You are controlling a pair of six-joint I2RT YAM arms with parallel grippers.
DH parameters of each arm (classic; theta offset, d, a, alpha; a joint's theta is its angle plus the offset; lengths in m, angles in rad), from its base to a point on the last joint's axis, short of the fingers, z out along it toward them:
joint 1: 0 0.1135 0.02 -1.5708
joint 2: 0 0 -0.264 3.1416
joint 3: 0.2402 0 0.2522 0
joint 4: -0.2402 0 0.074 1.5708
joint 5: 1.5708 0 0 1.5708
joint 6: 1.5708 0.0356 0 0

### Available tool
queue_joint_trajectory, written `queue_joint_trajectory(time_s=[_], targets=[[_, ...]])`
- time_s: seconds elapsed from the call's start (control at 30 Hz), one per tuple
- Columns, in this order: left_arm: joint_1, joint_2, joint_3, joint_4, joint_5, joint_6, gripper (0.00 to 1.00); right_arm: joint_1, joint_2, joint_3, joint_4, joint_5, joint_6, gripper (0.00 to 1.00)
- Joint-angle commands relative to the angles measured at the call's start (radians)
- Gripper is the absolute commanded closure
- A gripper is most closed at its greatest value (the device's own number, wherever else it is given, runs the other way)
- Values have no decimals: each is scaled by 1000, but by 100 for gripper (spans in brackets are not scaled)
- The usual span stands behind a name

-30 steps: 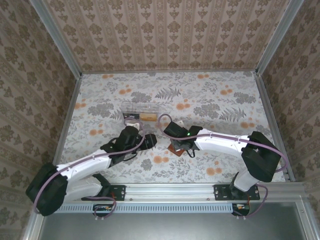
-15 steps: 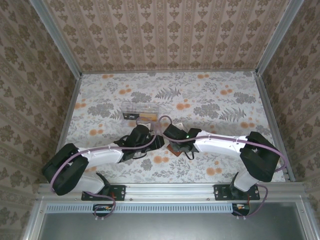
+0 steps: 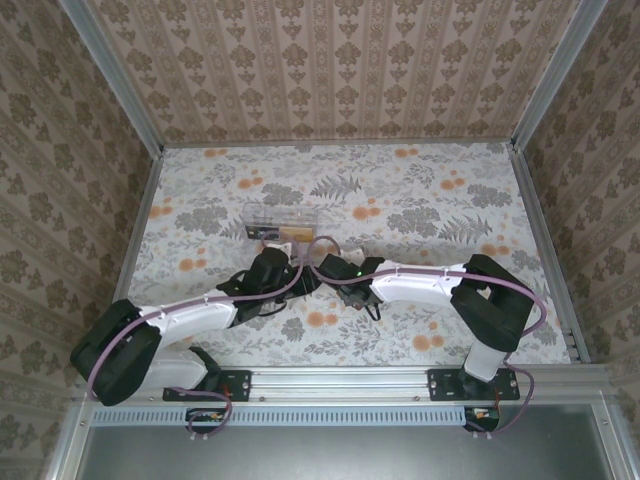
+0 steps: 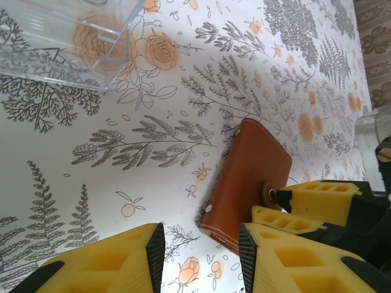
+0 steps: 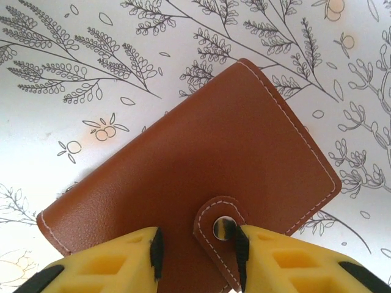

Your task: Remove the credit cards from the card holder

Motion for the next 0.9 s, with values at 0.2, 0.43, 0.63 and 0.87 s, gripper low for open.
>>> queue_joint_trajectory(time_s=[0.2, 0.43, 0.63, 0.87], targets=[[1, 1, -7, 1, 8, 27, 60, 0, -2, 45, -62, 73, -8, 53], [-3, 16, 2, 4, 12, 31, 60, -24, -5, 46, -67, 70, -11, 54], [-4, 28, 6, 9, 16, 32, 60, -41, 19, 17, -39, 26, -9, 55], [-7, 26, 6, 11, 19, 32, 60, -80, 12, -58, 22, -34, 2, 63]])
